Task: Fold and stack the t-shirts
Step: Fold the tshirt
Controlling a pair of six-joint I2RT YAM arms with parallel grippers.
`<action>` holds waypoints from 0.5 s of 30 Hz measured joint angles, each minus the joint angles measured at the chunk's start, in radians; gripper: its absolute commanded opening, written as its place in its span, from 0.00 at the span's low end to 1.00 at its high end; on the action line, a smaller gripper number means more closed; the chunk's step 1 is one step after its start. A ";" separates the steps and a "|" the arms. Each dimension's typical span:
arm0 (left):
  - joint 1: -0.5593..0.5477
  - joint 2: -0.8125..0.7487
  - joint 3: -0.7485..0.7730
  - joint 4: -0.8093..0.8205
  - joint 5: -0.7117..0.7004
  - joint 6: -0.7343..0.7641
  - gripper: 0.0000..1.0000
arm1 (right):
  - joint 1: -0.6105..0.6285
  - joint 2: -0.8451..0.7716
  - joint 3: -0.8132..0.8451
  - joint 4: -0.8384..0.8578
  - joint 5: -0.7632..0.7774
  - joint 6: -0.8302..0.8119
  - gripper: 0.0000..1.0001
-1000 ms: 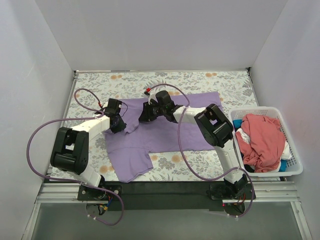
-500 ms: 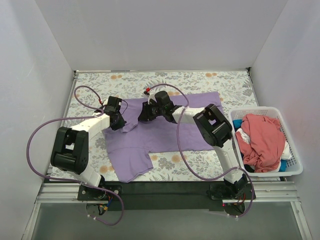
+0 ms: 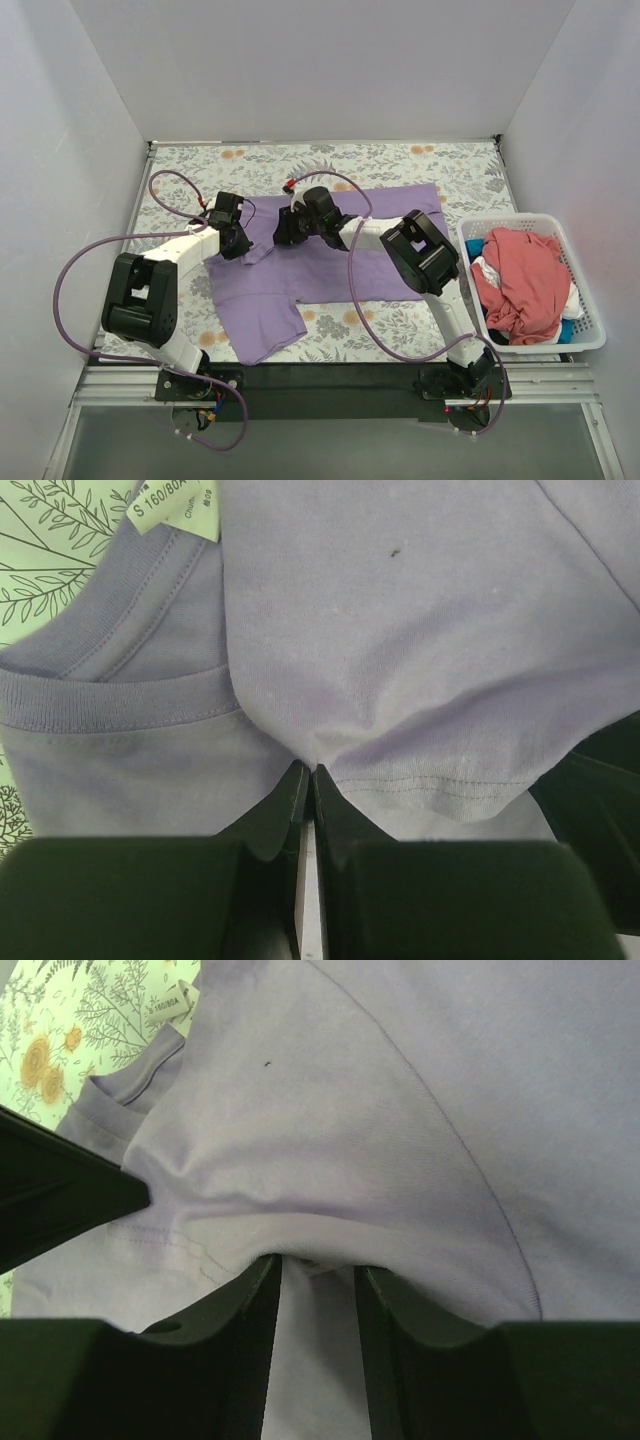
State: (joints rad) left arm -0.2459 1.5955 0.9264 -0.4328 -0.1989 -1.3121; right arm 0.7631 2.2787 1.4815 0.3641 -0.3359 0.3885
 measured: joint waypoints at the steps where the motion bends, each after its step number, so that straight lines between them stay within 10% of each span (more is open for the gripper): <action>1: 0.000 0.000 0.000 0.000 0.000 0.000 0.00 | 0.003 0.000 0.000 0.002 0.011 -0.002 0.42; 15: 0.000 0.001 0.000 0.000 0.000 0.009 0.00 | 0.030 -0.002 -0.008 0.013 0.132 -0.055 0.01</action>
State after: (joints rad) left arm -0.2459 1.5963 0.9264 -0.4324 -0.1989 -1.3029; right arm 0.7929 2.2772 1.4738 0.3775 -0.2039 0.3336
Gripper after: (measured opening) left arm 0.014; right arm 0.085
